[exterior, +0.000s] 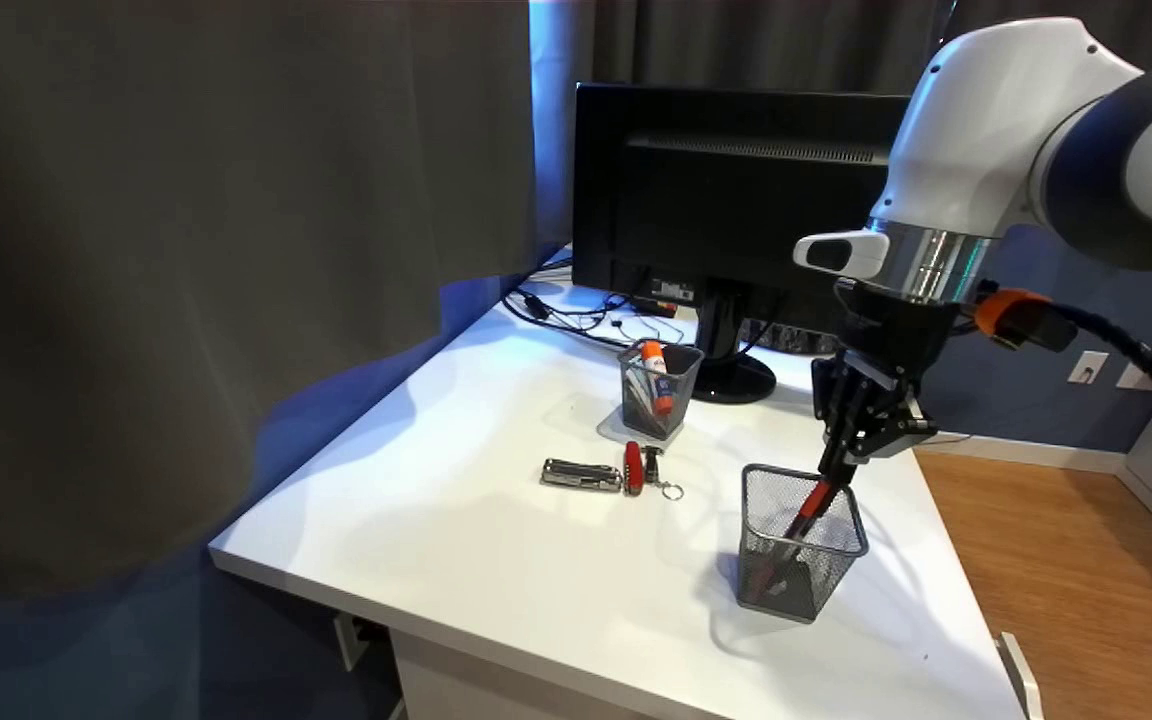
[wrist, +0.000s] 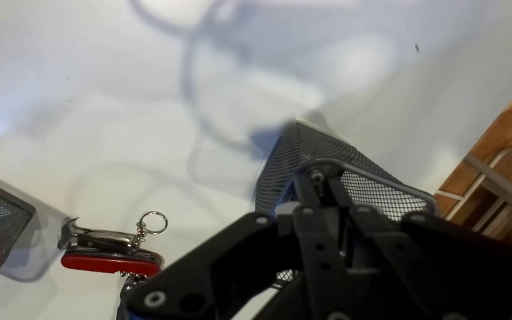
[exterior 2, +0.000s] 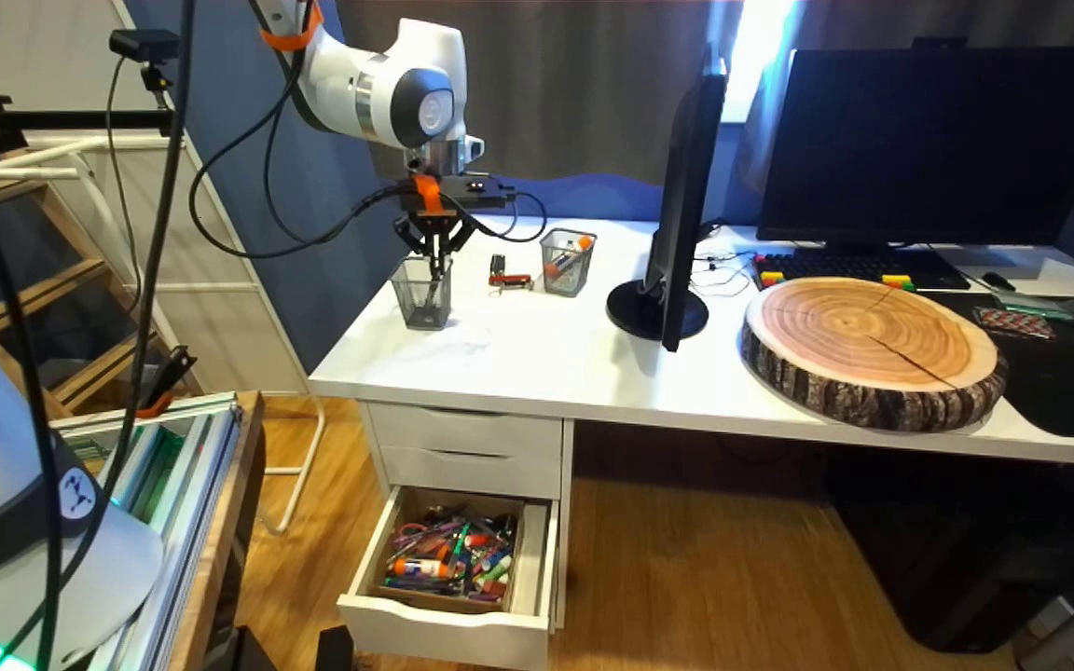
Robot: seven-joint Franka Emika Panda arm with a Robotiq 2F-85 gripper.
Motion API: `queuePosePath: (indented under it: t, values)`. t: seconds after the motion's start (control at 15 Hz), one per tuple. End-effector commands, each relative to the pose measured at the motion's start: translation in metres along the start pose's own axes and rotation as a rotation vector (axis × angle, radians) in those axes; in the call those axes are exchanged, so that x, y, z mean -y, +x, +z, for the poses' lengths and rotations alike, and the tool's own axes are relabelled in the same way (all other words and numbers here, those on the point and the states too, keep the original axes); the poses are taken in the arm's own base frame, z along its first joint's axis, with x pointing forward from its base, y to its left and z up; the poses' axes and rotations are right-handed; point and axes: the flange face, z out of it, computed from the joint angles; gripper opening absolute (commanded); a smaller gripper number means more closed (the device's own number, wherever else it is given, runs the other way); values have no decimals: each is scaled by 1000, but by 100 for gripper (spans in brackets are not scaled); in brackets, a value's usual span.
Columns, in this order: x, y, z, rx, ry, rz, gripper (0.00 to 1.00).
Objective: Remove the pens from the basket on the left and put them on the desk
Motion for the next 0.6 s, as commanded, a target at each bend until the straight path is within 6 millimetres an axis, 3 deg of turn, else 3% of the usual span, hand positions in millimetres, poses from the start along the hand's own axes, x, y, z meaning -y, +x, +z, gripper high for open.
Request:
queuePosePath:
  t: [0.0,0.53]
  values:
    - [0,1,-15,18,-28,-25,3]
    - [6,-5,-52,85,-11,-28,3]
